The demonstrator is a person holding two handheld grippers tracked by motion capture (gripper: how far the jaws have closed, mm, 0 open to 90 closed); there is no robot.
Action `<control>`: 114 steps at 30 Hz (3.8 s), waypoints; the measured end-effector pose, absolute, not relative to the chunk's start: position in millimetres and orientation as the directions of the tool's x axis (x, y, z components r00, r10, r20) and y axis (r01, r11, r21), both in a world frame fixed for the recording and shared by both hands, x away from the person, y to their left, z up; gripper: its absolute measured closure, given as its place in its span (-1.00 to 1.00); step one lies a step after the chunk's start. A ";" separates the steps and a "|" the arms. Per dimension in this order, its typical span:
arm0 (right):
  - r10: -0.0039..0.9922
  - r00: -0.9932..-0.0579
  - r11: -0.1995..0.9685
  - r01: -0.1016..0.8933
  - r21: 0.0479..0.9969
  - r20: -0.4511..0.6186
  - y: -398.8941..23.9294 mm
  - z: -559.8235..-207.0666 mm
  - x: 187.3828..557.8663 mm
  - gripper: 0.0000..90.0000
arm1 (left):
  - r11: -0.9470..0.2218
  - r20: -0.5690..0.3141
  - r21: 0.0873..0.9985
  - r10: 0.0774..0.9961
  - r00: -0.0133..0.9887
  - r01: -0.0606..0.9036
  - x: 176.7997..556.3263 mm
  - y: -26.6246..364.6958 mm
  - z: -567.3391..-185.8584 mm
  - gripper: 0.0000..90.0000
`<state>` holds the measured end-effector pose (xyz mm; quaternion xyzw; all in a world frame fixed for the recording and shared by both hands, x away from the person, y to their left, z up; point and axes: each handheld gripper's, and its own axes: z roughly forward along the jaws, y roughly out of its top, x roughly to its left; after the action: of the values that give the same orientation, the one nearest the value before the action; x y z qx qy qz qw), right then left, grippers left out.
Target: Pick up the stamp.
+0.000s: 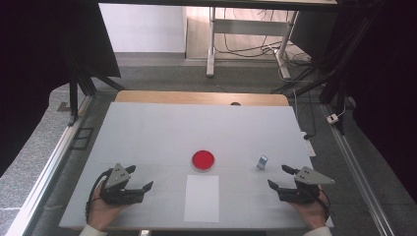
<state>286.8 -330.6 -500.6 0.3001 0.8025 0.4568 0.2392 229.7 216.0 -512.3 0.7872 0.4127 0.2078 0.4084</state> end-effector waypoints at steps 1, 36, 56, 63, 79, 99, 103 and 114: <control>0.702 -0.704 0.403 0.266 0.876 -0.109 -331.5 -501.1 288.0 -0.50 | -0.322 -0.014 0.815 0.820 0.572 0.481 229.8 215.4 -512.0 -0.63; 0.700 -0.701 0.430 0.262 0.864 -0.135 -321.5 -489.5 286.3 -0.40 | -0.311 -0.012 0.827 0.823 0.569 0.468 229.0 216.5 -509.2 -0.61; 0.696 -0.708 0.452 0.303 0.839 -0.120 -306.2 -456.8 311.0 -0.39 | -0.322 -0.002 0.825 0.819 0.573 0.464 228.5 215.3 -511.7 -0.61; 0.700 -0.705 0.458 0.319 0.830 -0.116 -303.3 -446.3 324.8 -0.37 | -0.320 -0.003 0.826 0.820 0.573 0.464 228.9 215.5 -511.8 -0.61; 0.696 -0.711 0.508 0.389 0.769 -0.100 -297.9 -454.7 359.8 -0.37 | -0.327 0.001 0.821 0.820 0.572 0.467 228.8 215.8 -514.7 -0.61; 0.674 -0.736 0.526 0.417 0.741 -0.065 -292.4 -476.6 365.5 -0.20 | -0.331 0.004 0.819 0.820 0.573 0.469 229.1 215.1 -516.7 -0.61; 0.674 -0.736 0.534 0.418 0.735 -0.071 -292.0 -480.1 365.2 -0.09 | -0.333 0.004 0.817 0.820 0.573 0.471 229.3 215.0 -517.5 -0.61; 0.678 -0.729 0.547 0.412 0.729 -0.097 -290.5 -486.8 364.4 0.15 | -0.338 0.007 0.814 0.819 0.574 0.472 229.5 215.1 -518.4 -0.61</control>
<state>364.4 -290.5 -486.8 0.3171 0.8592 0.3551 0.1873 229.5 215.1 -518.4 0.7893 0.4088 0.2139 0.4051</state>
